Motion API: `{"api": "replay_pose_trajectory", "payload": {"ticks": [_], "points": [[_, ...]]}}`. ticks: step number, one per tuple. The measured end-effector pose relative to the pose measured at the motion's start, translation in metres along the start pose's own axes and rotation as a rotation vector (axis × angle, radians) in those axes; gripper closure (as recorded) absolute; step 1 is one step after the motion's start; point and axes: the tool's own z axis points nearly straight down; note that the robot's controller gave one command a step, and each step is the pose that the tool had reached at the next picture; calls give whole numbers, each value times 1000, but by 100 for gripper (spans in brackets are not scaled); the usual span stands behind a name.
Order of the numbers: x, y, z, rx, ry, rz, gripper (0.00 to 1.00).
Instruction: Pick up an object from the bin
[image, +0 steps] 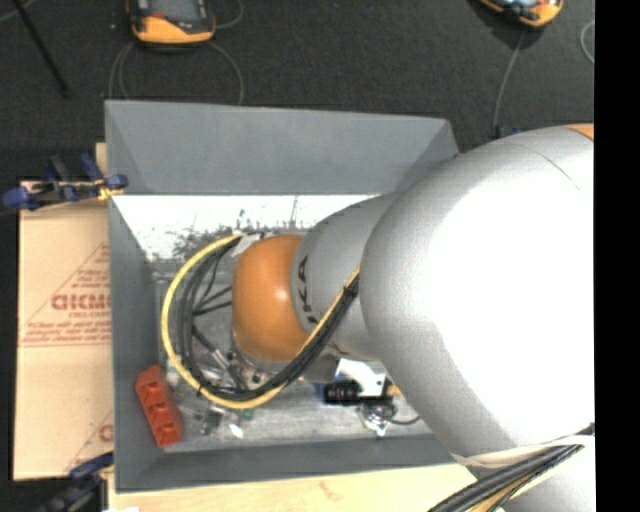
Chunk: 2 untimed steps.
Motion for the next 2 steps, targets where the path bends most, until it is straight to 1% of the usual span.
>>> {"api": "replay_pose_trajectory", "payload": {"ticks": [1,2], "points": [[-2,1,-2,-3,-4,2,100],[-3,1,-56,1,-2,-3,100]]}}
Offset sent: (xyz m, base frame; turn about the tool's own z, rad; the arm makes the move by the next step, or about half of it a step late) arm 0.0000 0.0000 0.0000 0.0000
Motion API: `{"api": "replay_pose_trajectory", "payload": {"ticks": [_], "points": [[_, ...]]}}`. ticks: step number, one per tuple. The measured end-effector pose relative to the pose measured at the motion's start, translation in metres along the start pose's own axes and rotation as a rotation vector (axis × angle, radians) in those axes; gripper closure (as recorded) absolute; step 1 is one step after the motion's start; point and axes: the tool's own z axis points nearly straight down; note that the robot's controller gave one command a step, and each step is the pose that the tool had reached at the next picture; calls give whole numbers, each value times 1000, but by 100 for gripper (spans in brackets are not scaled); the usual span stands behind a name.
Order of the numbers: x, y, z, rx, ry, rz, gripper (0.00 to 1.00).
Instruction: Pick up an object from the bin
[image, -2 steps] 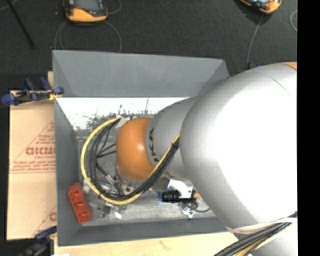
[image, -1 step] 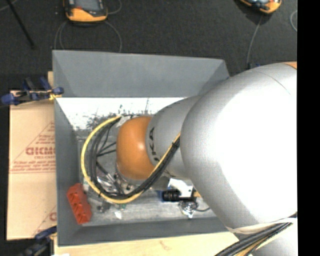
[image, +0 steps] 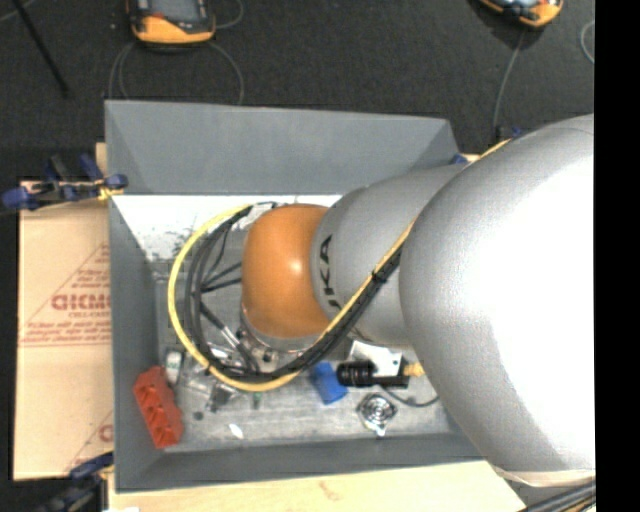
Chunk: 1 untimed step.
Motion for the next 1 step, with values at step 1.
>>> {"api": "replay_pose_trajectory", "payload": {"ticks": [1], "points": [[-1,0,-35,2,2,-7,100]]}}
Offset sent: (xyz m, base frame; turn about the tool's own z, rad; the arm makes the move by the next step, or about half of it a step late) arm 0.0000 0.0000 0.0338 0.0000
